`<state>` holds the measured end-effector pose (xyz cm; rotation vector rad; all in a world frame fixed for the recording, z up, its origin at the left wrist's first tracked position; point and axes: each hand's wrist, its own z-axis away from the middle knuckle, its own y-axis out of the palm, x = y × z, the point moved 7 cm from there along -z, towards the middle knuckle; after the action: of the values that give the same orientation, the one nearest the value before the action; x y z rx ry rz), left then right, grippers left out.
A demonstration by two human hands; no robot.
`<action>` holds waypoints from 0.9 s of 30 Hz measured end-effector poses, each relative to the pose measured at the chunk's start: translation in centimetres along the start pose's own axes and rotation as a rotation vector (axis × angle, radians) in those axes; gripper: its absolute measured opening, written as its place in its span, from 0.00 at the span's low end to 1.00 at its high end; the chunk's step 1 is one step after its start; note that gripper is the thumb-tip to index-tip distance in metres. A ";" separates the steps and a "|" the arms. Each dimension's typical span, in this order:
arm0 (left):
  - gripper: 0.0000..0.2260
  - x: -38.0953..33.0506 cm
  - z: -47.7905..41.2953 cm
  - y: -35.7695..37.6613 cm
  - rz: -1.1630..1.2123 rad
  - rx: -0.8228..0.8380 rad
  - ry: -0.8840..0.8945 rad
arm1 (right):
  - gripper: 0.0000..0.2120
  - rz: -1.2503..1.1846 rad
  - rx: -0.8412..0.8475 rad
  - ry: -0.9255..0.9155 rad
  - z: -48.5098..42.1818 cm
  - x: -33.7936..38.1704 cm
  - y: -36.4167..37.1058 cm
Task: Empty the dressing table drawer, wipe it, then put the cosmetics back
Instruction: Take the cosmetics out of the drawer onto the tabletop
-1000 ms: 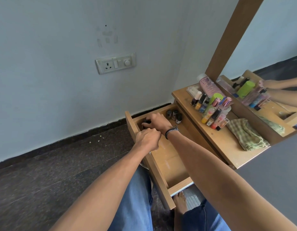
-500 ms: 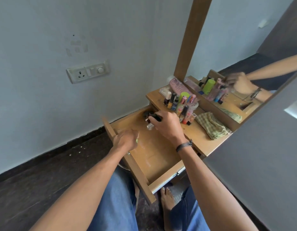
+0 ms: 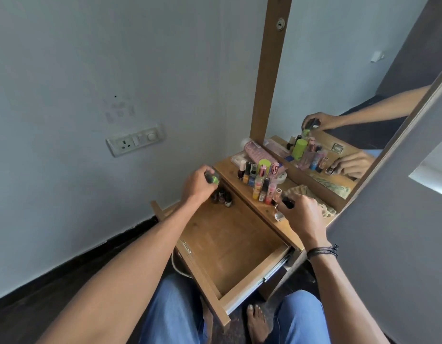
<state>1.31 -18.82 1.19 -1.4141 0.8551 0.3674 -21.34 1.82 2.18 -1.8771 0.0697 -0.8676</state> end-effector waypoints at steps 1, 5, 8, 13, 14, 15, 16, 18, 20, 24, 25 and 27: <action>0.14 -0.9 -0.6 0.1 0.002 0.003 0.008 | 0.09 -0.012 -0.008 0.004 0.0 -0.4 0.3; 0.17 -3.0 -2.7 1.7 -0.016 0.036 0.022 | 0.06 -0.059 -0.075 -0.005 0.0 -1.5 0.8; 0.20 -3.8 -4.1 3.1 -0.022 0.057 0.036 | 0.10 -0.094 -0.093 0.005 0.1 -1.9 1.4; 0.19 -4.6 -5.5 4.1 0.019 0.031 0.053 | 0.13 -0.196 -0.123 0.023 0.3 -2.5 2.5; 0.18 -4.7 -5.6 4.3 0.022 0.035 0.053 | 0.14 -0.216 -0.130 0.021 0.4 -2.7 2.7; 0.18 -4.6 -5.7 4.6 0.021 0.041 0.050 | 0.14 -0.231 -0.133 0.015 0.5 -2.8 2.9; 0.18 -4.5 -5.8 4.9 0.017 0.044 0.046 | 0.15 -0.243 -0.133 0.006 0.5 -3.0 3.0; 0.17 -4.3 -5.9 5.4 0.014 0.052 0.035 | 0.15 -0.270 -0.133 -0.003 0.6 -3.1 3.0; 0.17 -4.3 -6.0 5.9 0.027 0.066 0.037 | 0.14 -0.288 -0.132 0.002 0.6 -3.2 2.9; 0.18 -4.1 -6.2 6.7 0.078 0.087 0.040 | 0.14 -0.299 -0.122 -0.026 0.6 -3.1 2.8; 0.18 -4.0 -6.2 6.9 0.097 0.091 0.033 | 0.14 -0.309 -0.119 -0.028 0.6 -3.1 2.8; 0.19 -3.7 -6.0 7.1 0.137 0.096 0.009 | 0.14 -0.322 -0.114 -0.027 0.7 -3.2 2.8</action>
<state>-7.79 -22.39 -0.84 -1.2732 0.9678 0.4193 -22.38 2.29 -1.98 -2.0393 -0.2095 -1.0740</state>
